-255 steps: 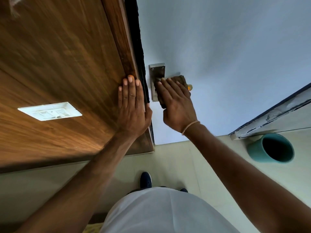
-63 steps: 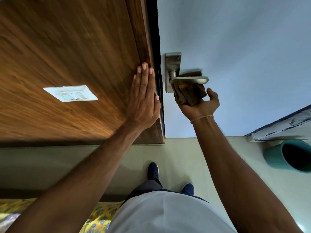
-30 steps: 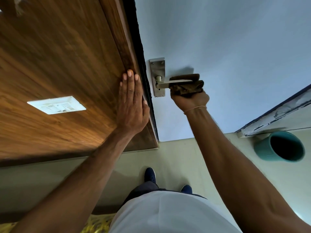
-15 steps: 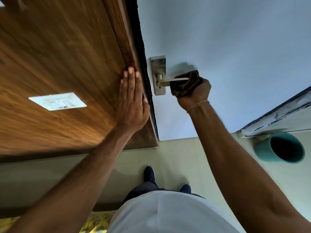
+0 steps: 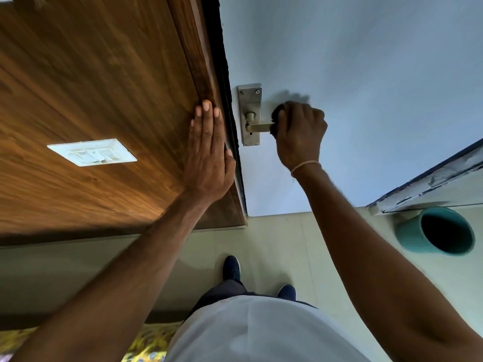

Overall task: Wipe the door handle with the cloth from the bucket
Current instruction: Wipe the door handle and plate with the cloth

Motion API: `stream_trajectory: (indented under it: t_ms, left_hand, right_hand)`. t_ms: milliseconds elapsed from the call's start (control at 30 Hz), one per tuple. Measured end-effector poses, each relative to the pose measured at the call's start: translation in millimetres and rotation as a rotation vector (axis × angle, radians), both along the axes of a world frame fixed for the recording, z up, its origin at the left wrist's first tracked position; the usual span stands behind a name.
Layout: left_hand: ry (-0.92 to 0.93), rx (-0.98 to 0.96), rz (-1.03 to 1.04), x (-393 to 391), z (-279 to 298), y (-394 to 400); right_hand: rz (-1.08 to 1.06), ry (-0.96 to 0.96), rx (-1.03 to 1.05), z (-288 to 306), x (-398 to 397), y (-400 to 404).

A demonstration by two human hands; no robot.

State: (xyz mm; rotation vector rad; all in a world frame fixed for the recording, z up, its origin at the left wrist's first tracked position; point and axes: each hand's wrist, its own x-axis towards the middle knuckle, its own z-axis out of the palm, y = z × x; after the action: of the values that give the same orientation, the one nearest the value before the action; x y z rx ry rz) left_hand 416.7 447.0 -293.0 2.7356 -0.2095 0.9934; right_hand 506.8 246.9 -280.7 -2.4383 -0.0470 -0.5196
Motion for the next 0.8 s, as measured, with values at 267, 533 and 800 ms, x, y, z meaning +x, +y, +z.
stream_trajectory:
  t_ms: [267, 533, 800]
  left_hand:
    - [0.008, -0.009, 0.009, -1.1, -0.1, -2.7]
    - [0.004, -0.012, 0.018, -1.0, 1.3, -5.0]
    - [0.017, -0.002, 0.005, -2.3, 2.2, -1.4]
  right_hand:
    - [0.471, -0.215, -0.316, 15.0, -2.1, -22.7]
    - [0.463, -0.354, -0.288, 1.6, 0.7, -3.2]
    - [0.526, -0.543, -0.39, -2.2, 11.9, -14.6]
